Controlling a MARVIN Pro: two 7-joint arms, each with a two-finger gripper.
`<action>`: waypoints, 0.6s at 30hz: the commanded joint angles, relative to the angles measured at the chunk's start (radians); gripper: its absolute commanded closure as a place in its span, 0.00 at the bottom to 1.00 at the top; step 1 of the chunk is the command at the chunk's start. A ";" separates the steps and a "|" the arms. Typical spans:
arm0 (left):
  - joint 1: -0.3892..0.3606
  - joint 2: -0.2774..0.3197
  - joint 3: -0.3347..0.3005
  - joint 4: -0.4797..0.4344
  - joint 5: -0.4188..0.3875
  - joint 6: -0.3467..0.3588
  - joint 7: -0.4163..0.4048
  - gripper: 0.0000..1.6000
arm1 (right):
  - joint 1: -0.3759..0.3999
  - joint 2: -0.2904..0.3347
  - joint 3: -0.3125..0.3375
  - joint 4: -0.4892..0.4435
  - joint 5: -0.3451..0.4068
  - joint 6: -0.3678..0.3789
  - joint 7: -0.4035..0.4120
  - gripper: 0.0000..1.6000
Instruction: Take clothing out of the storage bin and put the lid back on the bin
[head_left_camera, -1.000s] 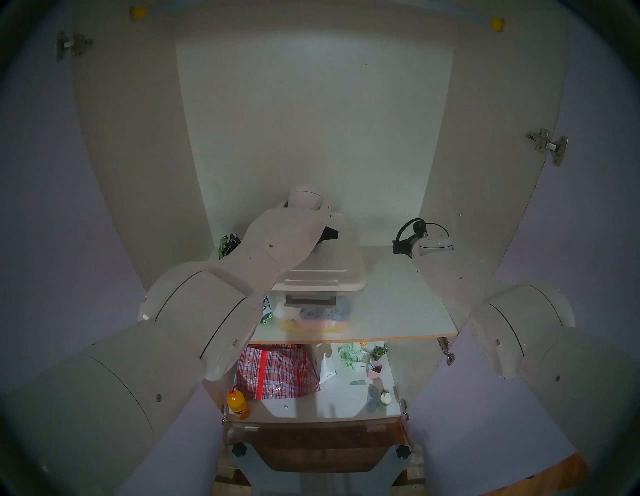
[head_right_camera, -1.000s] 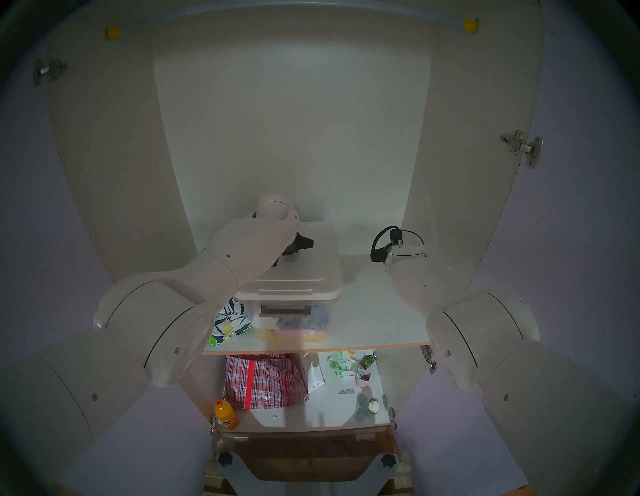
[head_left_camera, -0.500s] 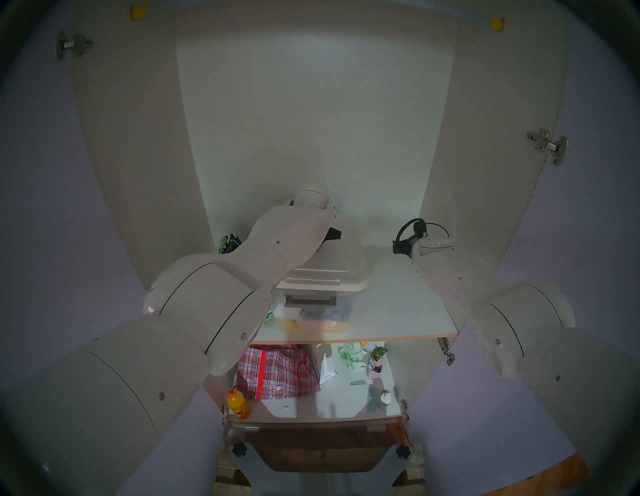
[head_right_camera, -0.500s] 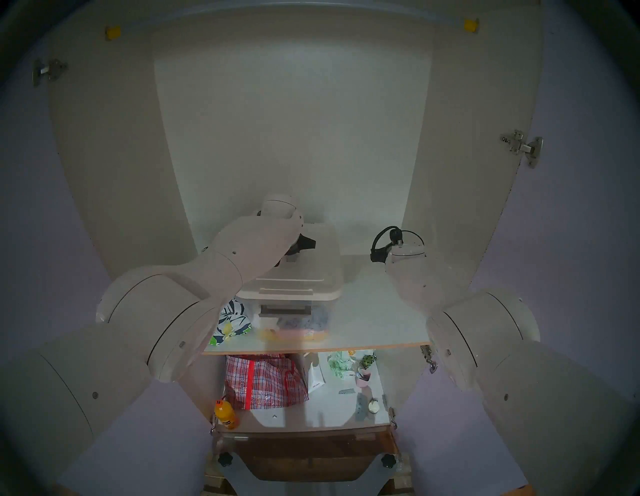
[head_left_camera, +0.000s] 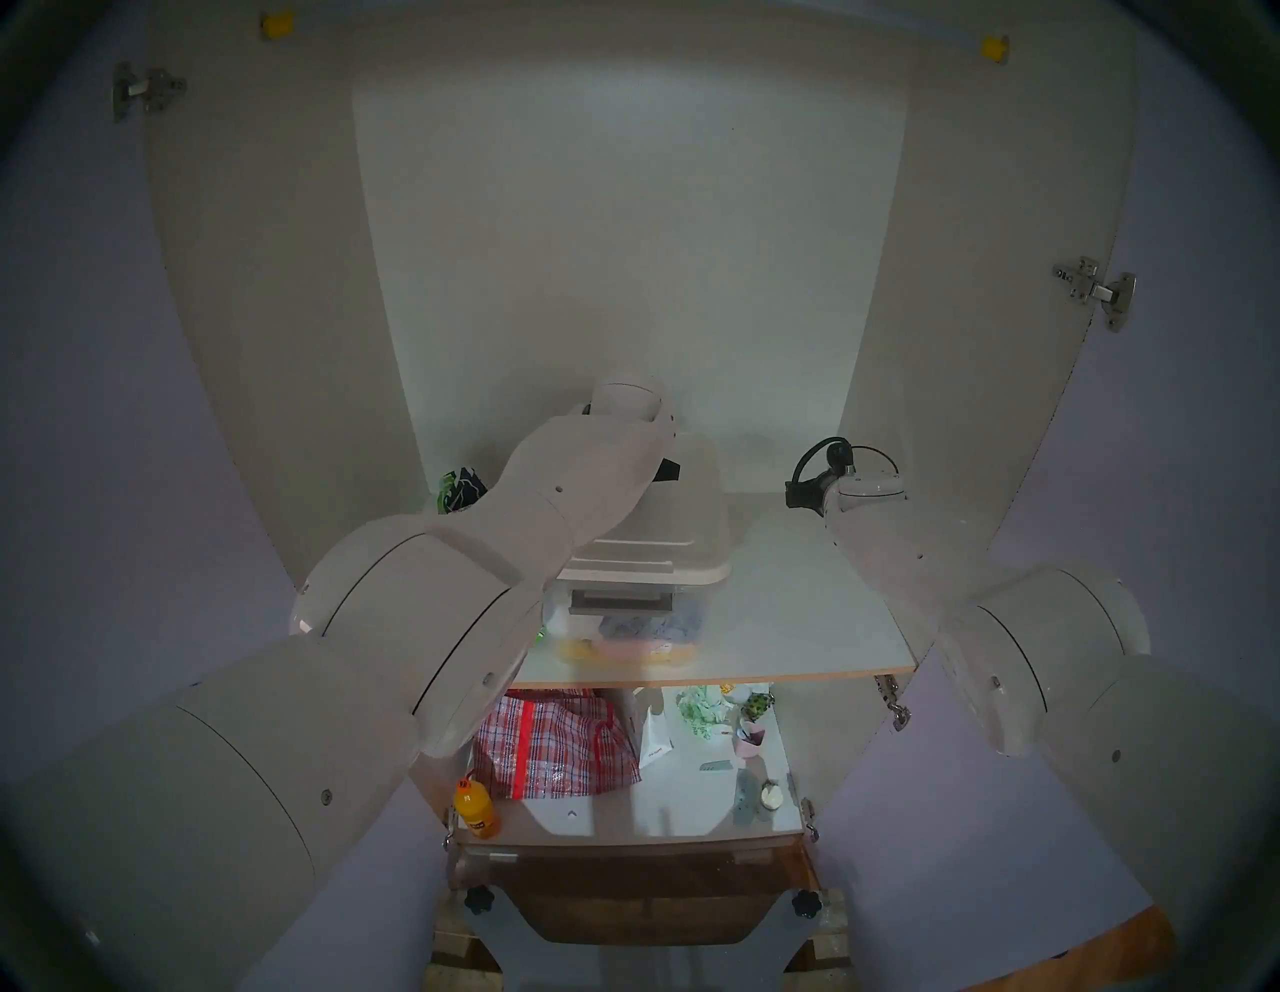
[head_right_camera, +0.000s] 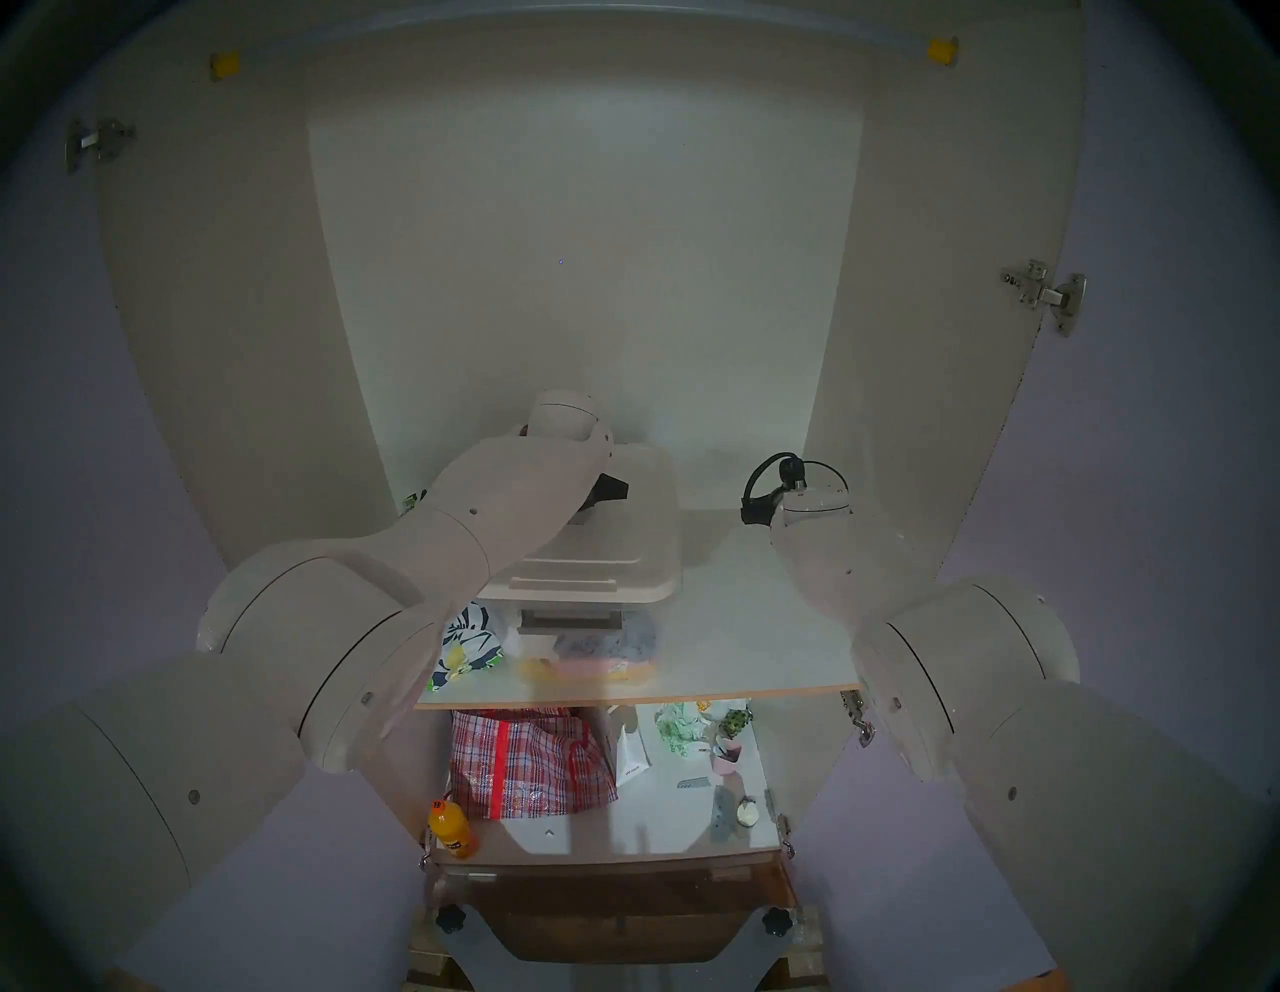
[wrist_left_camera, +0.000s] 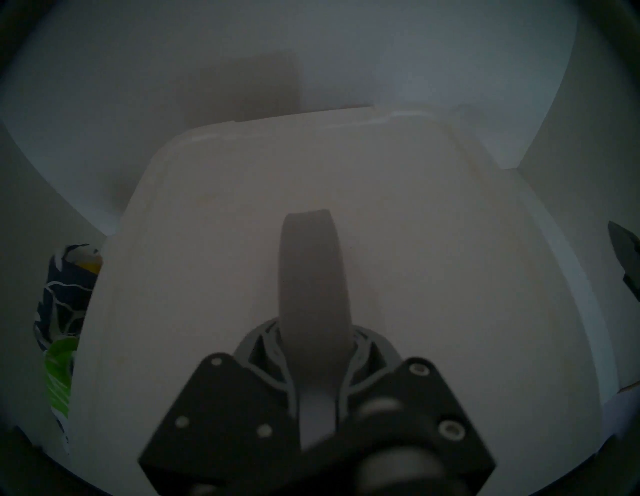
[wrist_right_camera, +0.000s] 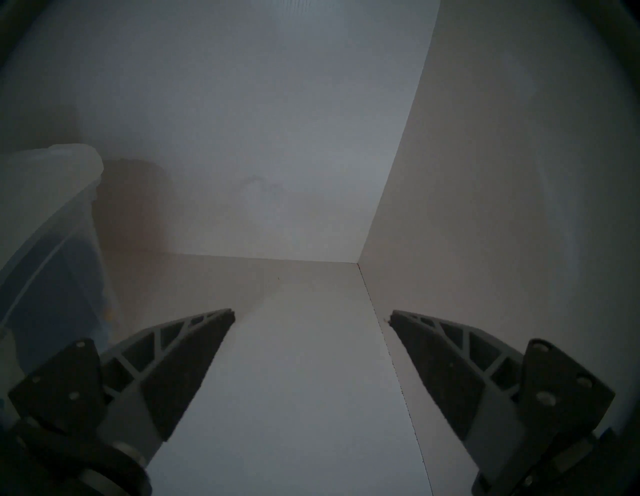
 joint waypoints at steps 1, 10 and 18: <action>-0.023 -0.009 0.012 -0.073 0.021 -0.004 0.054 1.00 | 0.035 0.001 0.002 -0.017 -0.001 -0.019 -0.002 0.00; 0.046 0.058 0.032 -0.215 -0.011 0.047 -0.059 1.00 | 0.036 0.000 0.006 -0.014 -0.005 -0.021 -0.001 0.00; 0.062 0.072 0.006 -0.215 -0.030 0.060 -0.047 1.00 | 0.038 -0.002 0.010 -0.007 -0.009 -0.026 0.000 0.00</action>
